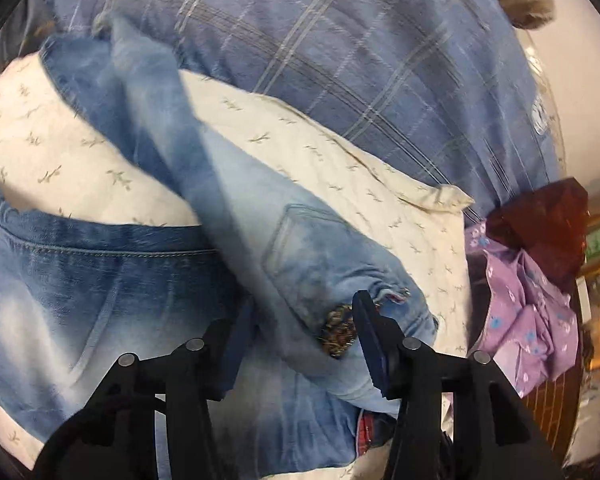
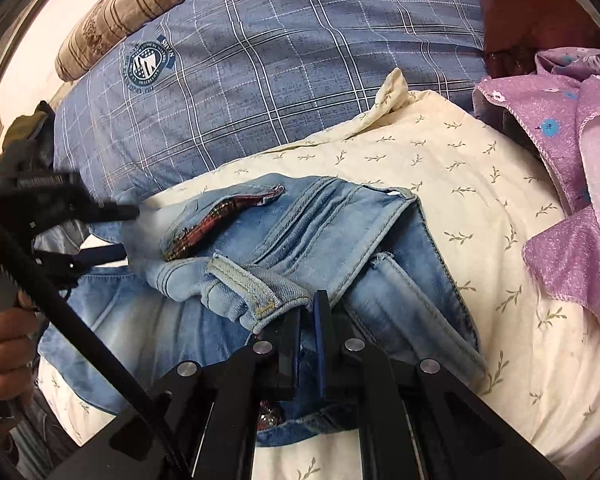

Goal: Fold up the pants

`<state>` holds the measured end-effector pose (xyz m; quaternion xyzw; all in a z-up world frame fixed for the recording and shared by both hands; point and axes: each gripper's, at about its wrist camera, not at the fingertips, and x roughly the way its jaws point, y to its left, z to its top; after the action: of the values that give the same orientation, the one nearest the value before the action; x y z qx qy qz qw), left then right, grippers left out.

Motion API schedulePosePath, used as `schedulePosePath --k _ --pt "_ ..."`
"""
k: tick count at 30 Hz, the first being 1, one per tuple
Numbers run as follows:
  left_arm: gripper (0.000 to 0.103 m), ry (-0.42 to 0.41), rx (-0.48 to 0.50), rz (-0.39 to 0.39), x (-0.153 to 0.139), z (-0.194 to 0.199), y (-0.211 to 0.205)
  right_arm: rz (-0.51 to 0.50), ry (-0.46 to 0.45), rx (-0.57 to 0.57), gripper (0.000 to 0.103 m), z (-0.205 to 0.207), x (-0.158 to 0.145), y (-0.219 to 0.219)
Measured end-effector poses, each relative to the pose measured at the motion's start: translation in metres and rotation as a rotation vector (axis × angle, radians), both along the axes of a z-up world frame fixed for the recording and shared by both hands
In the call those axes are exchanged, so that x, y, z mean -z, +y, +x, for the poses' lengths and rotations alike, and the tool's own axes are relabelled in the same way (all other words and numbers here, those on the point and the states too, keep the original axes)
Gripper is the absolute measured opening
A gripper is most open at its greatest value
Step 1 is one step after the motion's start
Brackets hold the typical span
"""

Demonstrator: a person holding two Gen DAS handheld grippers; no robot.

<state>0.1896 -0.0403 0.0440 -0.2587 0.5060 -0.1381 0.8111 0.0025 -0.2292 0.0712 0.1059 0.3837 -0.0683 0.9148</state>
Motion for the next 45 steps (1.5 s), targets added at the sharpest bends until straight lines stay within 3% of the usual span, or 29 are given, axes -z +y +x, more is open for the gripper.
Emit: schedulePosePath --k 3,10,14,16,18,21,22,23,25,26,27,28,29,33,34,35,37,41,45 --pt "0.054 -0.01 0.031 0.01 -0.003 0.0 -0.005 0.028 -0.018 0.008 0.006 -0.006 -0.003 -0.002" --pt "0.058 0.008 0.002 -0.009 -0.005 0.0 0.014 0.017 -0.005 0.0 0.007 -0.011 -0.003 0.005" --pt "0.065 0.002 0.003 0.003 -0.007 0.012 0.01 0.053 -0.009 0.013 0.008 -0.013 -0.004 0.0" --pt "0.065 0.028 0.009 0.044 0.0 0.018 0.007 0.066 -0.007 0.037 0.007 -0.014 -0.003 -0.006" --pt "0.065 0.055 0.004 0.03 0.008 0.019 0.011 0.114 -0.005 0.061 0.008 -0.015 -0.001 -0.015" --pt "0.065 0.067 -0.016 -0.009 0.023 0.016 0.024 0.206 -0.032 0.075 0.016 -0.025 -0.001 -0.024" --pt "0.065 0.076 -0.028 -0.004 0.03 0.016 0.027 0.231 -0.048 0.078 0.029 -0.031 -0.002 -0.026" --pt "0.065 0.089 -0.036 -0.004 0.038 0.019 0.029 0.263 -0.066 0.082 0.051 -0.038 -0.003 -0.027" --pt "0.059 0.117 -0.026 -0.014 0.049 0.025 0.025 0.312 -0.072 0.069 0.069 -0.044 -0.002 -0.024" --pt "0.045 0.115 -0.01 -0.035 0.053 0.028 0.021 0.329 -0.073 0.042 0.069 -0.043 -0.001 -0.021" --pt "0.024 0.106 0.002 -0.037 0.053 0.03 0.017 0.331 -0.065 0.019 0.069 -0.041 0.0 -0.016" --pt "0.014 0.105 0.001 -0.013 0.053 0.03 0.014 0.325 -0.051 -0.002 0.069 -0.036 0.002 -0.01" --pt "0.011 0.102 -0.007 -0.004 0.054 0.03 0.014 0.333 -0.032 -0.031 0.071 -0.029 0.007 -0.003" --pt "0.003 0.048 -0.025 -0.028 0.046 0.017 0.017 0.404 0.072 -0.071 0.064 0.004 0.034 0.009" --pt "0.003 0.031 -0.023 -0.032 0.042 0.012 0.018 0.406 0.098 -0.07 0.05 0.011 0.039 0.011" --pt "0.003 0.018 -0.015 -0.04 0.039 0.008 0.02 0.371 0.12 -0.049 0.026 0.016 0.041 0.013" --pt "0.003 0.002 -0.003 -0.052 0.033 0.001 0.022 0.323 0.147 -0.035 0.022 0.02 0.039 0.015" --pt "0.002 -0.022 0.032 -0.082 0.024 -0.017 0.023 0.311 0.087 -0.048 0.011 0.004 0.013 0.014" --pt "0.001 -0.066 0.043 -0.128 0.007 -0.059 0.033 0.301 0.048 -0.061 0.01 -0.01 -0.007 0.006"
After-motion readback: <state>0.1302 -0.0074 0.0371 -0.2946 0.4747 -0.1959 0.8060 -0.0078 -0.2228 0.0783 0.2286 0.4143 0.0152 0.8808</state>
